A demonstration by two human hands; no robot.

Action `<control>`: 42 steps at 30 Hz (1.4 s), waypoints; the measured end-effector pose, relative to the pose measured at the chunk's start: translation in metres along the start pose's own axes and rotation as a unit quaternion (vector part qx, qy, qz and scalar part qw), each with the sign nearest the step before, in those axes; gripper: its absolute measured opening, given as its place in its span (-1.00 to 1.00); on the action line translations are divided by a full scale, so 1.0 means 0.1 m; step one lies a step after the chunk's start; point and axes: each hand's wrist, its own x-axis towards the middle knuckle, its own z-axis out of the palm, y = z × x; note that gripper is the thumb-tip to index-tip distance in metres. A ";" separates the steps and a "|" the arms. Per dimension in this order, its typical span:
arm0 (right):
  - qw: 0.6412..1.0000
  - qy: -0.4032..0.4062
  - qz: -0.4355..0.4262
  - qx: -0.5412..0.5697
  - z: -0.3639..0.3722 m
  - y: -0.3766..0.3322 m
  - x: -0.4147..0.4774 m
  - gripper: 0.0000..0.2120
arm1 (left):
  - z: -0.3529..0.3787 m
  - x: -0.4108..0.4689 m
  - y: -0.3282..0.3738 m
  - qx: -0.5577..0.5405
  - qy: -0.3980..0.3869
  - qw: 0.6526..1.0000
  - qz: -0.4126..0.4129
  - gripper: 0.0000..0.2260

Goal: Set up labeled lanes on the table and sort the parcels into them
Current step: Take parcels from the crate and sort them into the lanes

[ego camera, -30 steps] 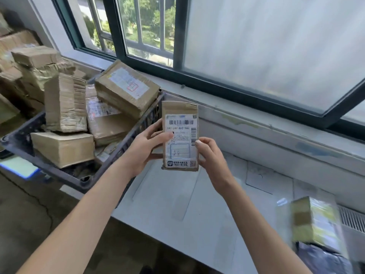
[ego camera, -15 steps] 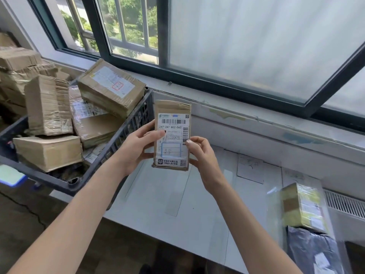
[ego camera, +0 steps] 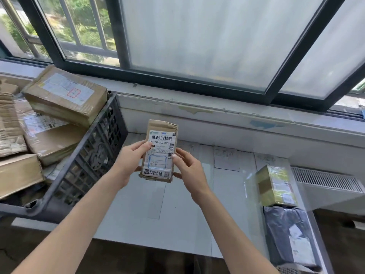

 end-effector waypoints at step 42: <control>0.958 0.083 0.229 -0.149 -0.71 1.50 1.20 -0.62 | 0.94 1.29 -1.51 0.141 0.091 0.973 -0.161 -0.72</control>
